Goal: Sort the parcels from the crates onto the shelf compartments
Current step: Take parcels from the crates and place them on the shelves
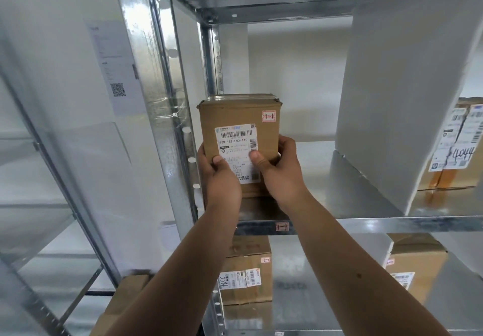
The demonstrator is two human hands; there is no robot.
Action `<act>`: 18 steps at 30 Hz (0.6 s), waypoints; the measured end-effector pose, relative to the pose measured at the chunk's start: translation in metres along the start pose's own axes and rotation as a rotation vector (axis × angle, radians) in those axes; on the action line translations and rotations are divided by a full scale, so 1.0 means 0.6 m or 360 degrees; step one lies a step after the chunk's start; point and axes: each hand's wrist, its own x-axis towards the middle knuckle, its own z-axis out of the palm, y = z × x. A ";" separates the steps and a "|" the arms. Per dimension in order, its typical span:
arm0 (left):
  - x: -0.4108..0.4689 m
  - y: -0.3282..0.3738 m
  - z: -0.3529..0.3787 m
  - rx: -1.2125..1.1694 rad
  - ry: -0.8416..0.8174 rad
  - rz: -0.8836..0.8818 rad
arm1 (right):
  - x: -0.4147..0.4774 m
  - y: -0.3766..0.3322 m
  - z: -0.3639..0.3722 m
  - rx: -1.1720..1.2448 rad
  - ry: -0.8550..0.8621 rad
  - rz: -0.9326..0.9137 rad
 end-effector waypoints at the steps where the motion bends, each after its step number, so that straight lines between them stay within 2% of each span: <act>1: 0.007 -0.001 0.003 0.0000 0.0005 -0.0010 | 0.003 0.002 0.003 -0.0007 -0.0001 -0.0004; 11: 0.025 -0.013 0.017 -0.0013 0.0066 0.0120 | 0.023 0.011 0.014 -0.0057 0.0003 -0.0007; 18: 0.015 -0.004 0.007 -0.0037 0.0017 0.0082 | 0.009 0.002 0.017 -0.0068 -0.0003 0.0007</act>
